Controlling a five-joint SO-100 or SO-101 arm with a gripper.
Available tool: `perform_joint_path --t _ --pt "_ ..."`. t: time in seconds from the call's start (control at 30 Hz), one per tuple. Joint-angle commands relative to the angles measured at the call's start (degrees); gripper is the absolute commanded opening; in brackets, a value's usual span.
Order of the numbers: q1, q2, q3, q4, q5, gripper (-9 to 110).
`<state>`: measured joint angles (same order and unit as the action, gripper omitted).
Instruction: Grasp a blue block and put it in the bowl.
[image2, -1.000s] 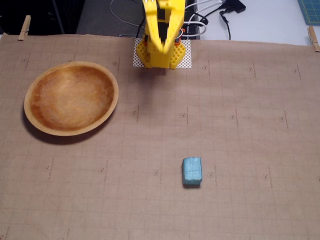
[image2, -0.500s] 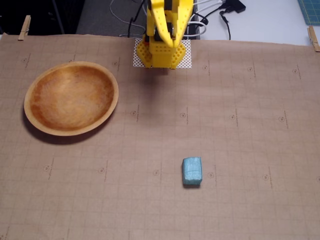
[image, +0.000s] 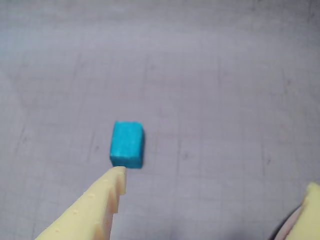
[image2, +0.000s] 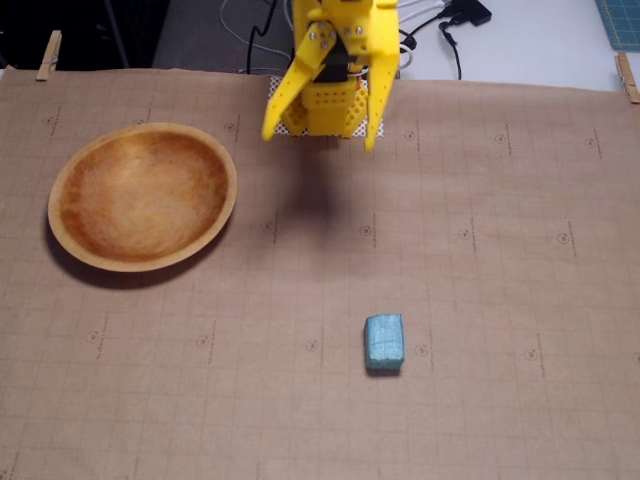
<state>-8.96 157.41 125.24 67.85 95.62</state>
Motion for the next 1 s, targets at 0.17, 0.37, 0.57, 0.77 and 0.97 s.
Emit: perform_joint_path --t 0.17,0.37,0.57,0.77,0.97 --pt "-0.4 -5.8 -2.9 -10.3 0.4 61" --pt "-4.9 -13.7 -4.1 -16.4 3.1 62" --pt "-8.5 -24.5 -1.7 -27.6 4.5 63" --pt "-9.2 -28.6 4.8 -41.1 4.1 63" --pt "-9.1 -29.4 11.7 -49.9 4.8 63"
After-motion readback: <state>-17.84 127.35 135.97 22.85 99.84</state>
